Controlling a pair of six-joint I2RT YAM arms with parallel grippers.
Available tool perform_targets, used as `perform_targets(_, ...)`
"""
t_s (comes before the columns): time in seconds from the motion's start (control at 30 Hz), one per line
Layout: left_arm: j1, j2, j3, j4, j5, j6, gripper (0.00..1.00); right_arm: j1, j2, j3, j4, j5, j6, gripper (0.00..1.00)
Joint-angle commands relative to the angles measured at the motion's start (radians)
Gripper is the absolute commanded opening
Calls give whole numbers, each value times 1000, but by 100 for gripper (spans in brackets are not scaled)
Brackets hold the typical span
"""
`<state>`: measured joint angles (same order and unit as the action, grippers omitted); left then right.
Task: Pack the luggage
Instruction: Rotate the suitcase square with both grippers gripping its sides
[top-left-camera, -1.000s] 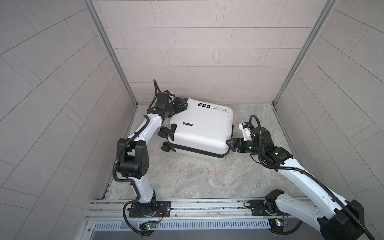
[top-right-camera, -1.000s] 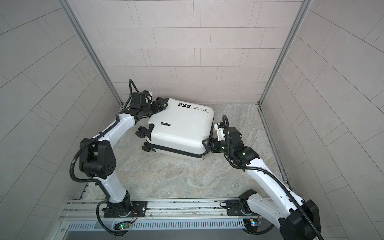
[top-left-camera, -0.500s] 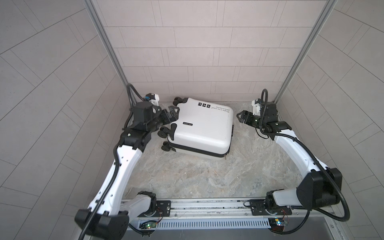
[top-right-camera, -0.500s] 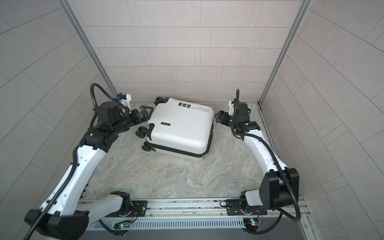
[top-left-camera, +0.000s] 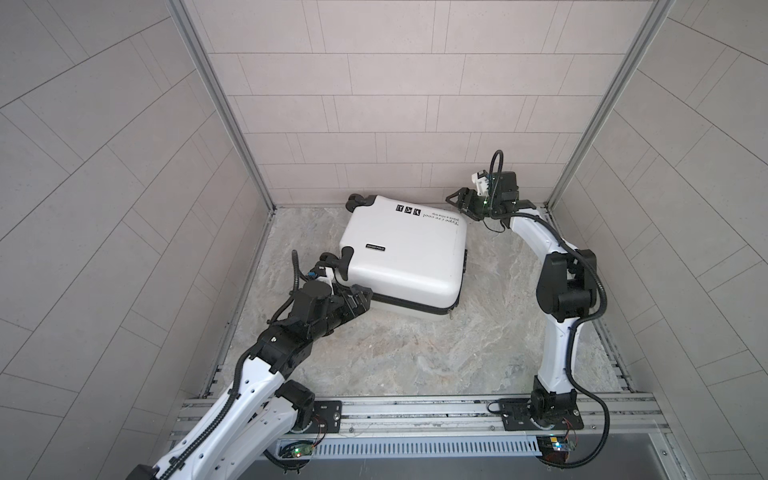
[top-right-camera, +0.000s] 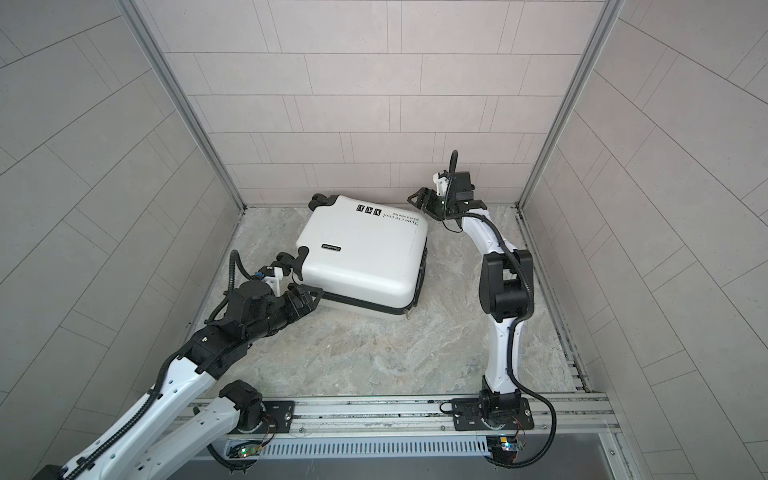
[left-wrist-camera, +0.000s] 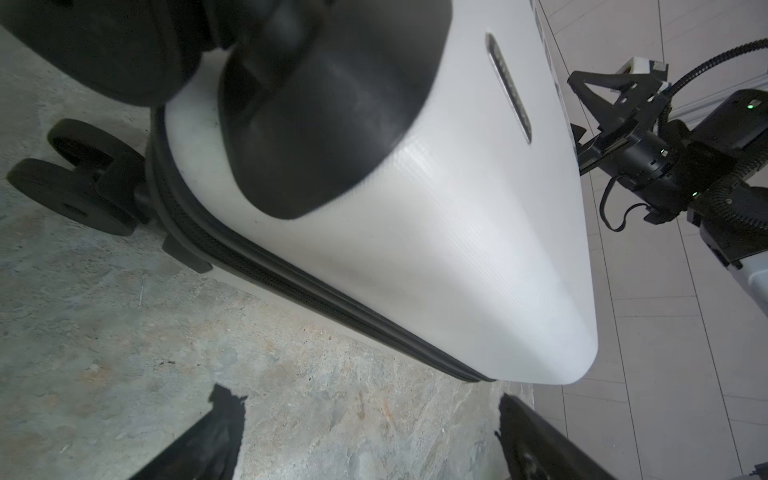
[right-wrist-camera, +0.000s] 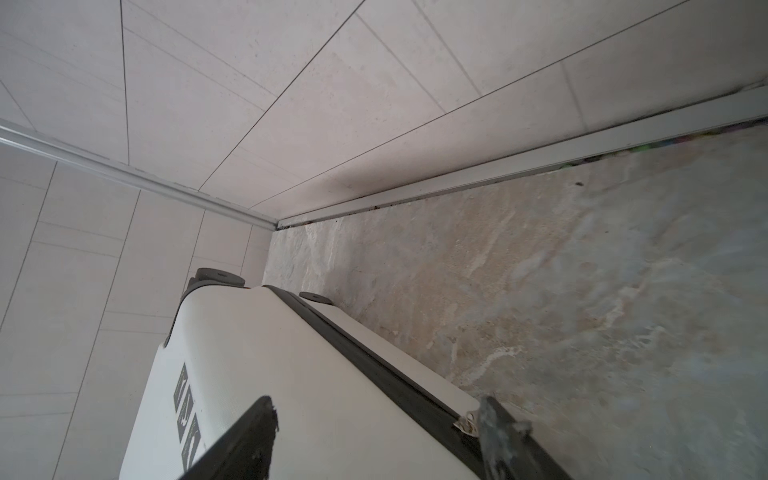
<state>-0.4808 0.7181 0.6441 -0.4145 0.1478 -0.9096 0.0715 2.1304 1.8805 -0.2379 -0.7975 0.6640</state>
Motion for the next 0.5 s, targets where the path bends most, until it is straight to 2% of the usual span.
perform_targets(0.0, 12, 41, -9, 54, -59, -9, 100, 16, 12, 57, 33, -166, 8, 77)
perform_targets(0.2, 126, 142, -28, 135, 1, -7, 100, 47, -8, 24, -48, -254, -99, 77)
perform_targets(0.3, 160, 154, -25, 155, 19, -4, 100, 65, -47, -26, -82, -260, -156, 77)
perform_targets(0.47, 200, 199, -6, 170, 49, 23, 100, 93, -125, -156, -58, -259, -174, 76)
